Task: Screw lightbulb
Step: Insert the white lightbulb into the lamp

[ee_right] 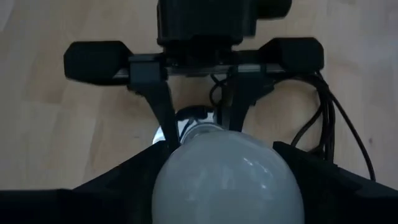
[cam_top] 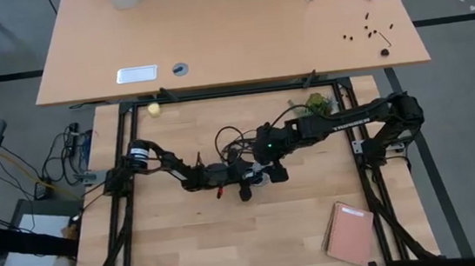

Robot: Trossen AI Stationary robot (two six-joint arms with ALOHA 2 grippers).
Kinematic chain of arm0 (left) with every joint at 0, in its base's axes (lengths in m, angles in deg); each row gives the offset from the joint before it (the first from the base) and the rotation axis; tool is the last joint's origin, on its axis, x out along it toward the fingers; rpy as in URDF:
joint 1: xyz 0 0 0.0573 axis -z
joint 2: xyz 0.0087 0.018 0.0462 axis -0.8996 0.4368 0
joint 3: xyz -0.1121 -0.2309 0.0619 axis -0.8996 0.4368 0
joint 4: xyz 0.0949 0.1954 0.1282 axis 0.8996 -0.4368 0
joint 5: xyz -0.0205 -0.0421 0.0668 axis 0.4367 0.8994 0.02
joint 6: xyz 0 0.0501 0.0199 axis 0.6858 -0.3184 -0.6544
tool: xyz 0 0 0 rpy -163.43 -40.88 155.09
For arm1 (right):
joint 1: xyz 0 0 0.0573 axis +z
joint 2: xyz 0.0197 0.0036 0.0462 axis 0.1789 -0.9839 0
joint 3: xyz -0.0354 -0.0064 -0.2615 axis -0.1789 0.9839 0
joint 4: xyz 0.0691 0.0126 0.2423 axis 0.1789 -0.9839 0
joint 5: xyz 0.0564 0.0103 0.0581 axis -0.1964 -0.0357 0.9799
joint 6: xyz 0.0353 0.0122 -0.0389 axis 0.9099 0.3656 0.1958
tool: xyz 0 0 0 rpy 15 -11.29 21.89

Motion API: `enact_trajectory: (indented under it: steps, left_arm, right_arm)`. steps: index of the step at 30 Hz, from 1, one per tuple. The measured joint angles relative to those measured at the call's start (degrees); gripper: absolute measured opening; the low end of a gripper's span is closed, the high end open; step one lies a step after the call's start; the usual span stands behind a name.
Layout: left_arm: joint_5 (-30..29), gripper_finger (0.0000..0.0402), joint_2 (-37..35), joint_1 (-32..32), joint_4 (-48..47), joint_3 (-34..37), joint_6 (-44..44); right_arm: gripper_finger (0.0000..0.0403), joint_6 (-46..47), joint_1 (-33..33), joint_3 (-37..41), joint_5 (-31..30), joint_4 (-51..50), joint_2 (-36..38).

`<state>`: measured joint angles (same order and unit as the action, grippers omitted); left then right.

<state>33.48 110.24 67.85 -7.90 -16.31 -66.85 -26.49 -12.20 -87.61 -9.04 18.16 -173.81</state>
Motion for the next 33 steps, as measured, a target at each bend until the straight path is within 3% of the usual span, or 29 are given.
enact_trajectory:
  steps: [9, 20, 27, 33]
  left_arm:
    - [0.4, 0.0190, 0.0, 0.0, 0.0, 0.0, 1.0]
    - [4.3, 0.0190, 0.0, 0.1, 0.2, -0.1, -0.3]
    - [12.0, 0.0190, 0.0, 0.1, -2.6, -2.5, -0.4]
    - [13.8, 0.0190, 0.0, 0.4, -4.5, -3.5, -2.0]
  right_arm:
    - [0.0284, -0.5, 0.1, -1.4, -0.4, -1.7, -1.0]
    - [0.0283, 0.8, 0.8, -11.9, -1.3, -13.4, -2.6]
    - [0.0283, 1.8, 4.2, -24.1, -1.0, -27.4, -10.8]
    - [0.0283, -1.9, 6.4, -32.3, -1.2, -36.7, -17.9]
